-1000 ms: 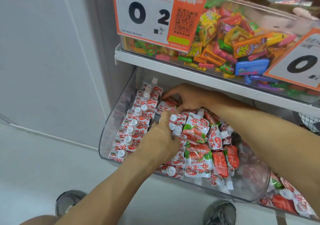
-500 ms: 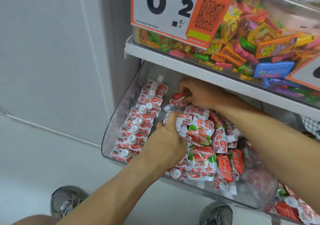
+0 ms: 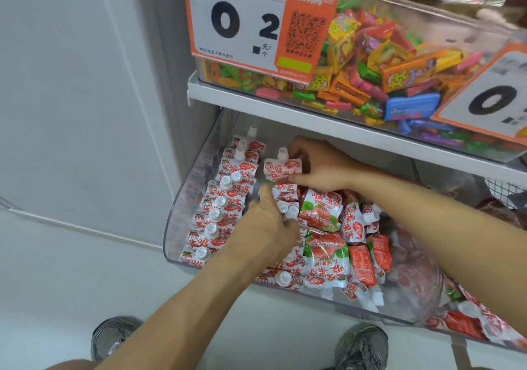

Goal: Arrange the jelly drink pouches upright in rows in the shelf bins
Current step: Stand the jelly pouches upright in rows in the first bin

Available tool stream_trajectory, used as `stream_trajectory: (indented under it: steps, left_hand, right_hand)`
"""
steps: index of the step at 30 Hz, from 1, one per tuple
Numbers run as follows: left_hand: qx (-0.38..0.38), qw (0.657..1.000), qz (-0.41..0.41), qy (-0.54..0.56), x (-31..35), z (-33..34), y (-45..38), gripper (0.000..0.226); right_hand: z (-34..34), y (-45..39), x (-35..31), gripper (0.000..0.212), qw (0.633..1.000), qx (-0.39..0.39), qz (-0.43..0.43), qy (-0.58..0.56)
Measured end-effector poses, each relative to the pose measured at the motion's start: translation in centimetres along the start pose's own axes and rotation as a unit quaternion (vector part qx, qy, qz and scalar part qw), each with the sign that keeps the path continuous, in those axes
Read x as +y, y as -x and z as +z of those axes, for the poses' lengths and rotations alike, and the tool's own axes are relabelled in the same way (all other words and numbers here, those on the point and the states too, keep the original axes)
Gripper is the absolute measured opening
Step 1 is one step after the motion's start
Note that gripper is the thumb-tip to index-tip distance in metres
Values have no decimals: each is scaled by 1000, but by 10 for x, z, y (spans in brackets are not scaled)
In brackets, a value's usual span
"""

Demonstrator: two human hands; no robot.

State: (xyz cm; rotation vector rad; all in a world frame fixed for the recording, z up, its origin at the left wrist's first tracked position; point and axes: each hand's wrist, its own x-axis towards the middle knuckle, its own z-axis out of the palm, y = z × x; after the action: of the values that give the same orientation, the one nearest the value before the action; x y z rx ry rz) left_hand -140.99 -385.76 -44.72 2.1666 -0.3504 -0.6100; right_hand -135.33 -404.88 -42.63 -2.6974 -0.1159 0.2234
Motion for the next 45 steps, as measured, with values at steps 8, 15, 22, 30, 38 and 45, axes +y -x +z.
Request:
stream_trajectory:
  steps: [8,15,22,30,38,45]
  left_hand:
    - [-7,999,-11,38,3,-6,4,72]
    - [23,996,-16,83,17,-10,10,70]
    - [28,996,-5,79,17,-10,11,67]
    - [28,992,-17,118,19,-8,10,77]
    - [16,994,-18,107,14,-6,12,66]
    - [20,994,-23,102,12,-7,11,60]
  right_hand:
    - [-8,-4,-3,69,992,-111,5,-60]
    - [-4,-5,-2,61,977,-110,-11,-183]
    - [-17,-7,-6,56,978,-177,-22,-105]
    - [-3,-6,-8,44,993,-97,-57,-30]
    - [-1,-1,-2,41,990,-37,-36,-134]
    - [9,1,-1,44,996,-84,-36,-8]
